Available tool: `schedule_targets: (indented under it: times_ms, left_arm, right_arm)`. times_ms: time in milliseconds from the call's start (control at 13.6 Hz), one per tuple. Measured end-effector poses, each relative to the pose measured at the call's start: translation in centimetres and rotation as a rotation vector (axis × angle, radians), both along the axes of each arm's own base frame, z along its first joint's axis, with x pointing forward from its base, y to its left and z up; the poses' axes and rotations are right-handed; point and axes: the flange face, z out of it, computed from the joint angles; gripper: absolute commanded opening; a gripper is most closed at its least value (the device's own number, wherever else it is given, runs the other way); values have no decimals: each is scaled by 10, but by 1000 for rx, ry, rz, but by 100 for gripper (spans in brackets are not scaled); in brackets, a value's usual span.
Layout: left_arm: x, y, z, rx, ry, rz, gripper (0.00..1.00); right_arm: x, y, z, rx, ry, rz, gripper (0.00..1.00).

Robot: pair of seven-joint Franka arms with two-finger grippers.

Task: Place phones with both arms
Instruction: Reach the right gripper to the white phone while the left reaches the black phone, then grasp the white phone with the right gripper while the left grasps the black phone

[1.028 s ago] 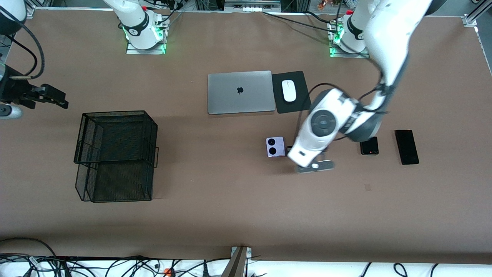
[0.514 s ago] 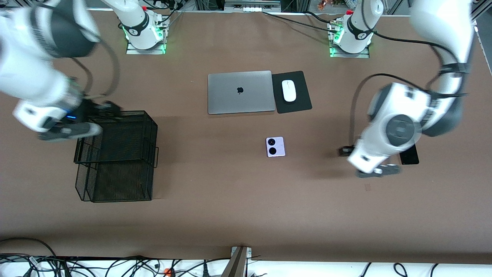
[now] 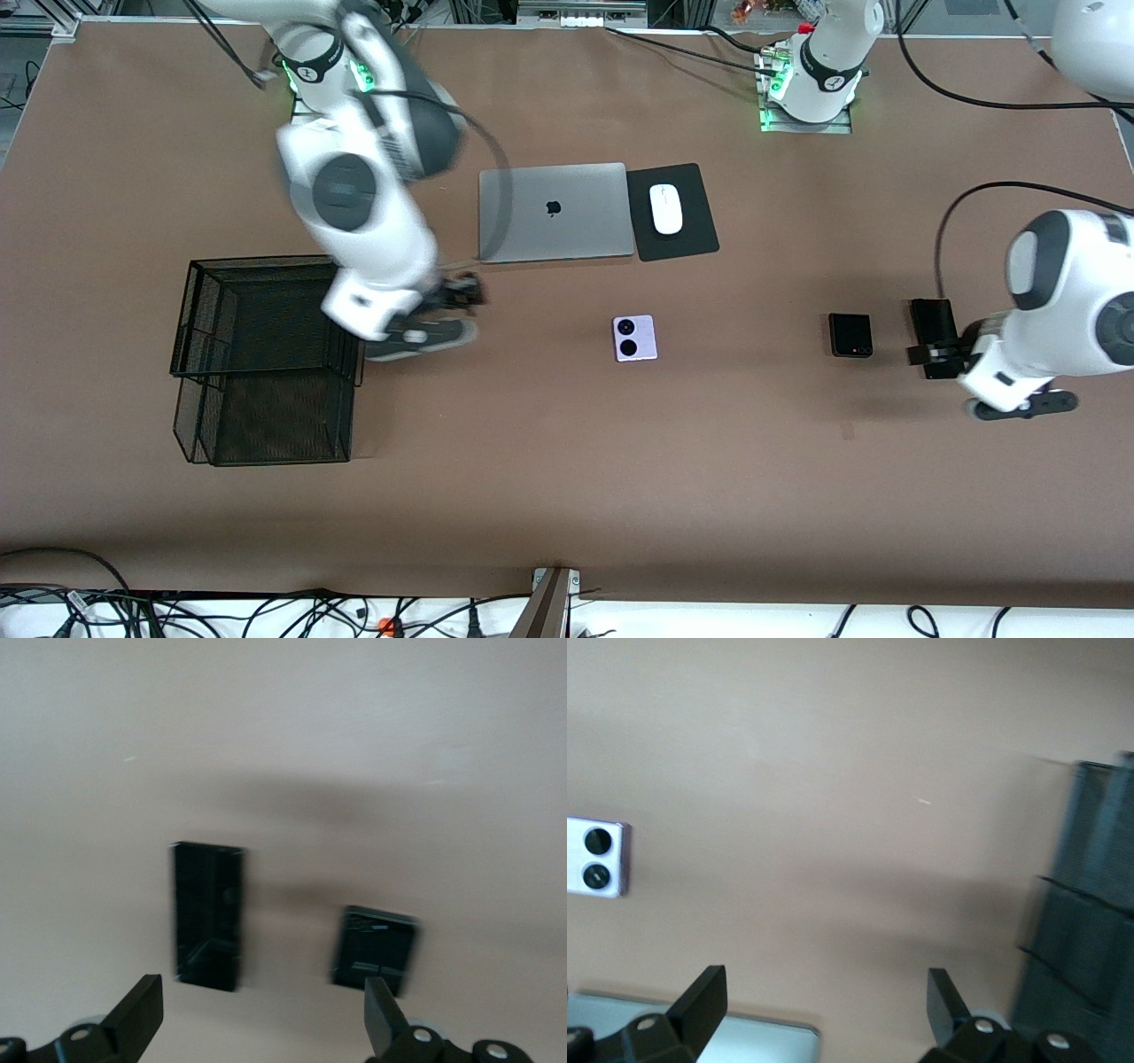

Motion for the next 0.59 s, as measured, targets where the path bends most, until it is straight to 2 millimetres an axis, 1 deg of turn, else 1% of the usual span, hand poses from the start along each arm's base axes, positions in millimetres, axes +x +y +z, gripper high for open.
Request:
schedule_targets:
  times_ms: [147,294,367,441,587]
  left_arm:
    - [-8,33,-22,-11,1,-26,100]
    - [-17,60,-48,-39,-36,-59,100]
    - [-23,70,-63,-52,-49,-70,100]
    - [-31,75,-78,-65,-66,-83,100]
    - [-43,77,-105,-86,-122,-101,100]
  right_arm:
    - [-18,63,-34,11,-30,-8,100]
    - [-37,112,-67,38,-59,-16,100]
    - [-46,130,-83,50,-69,-20,100]
    - [-52,143,-97,61,-77,-26,100]
    - [-65,165,-118,78,-93,-56,100]
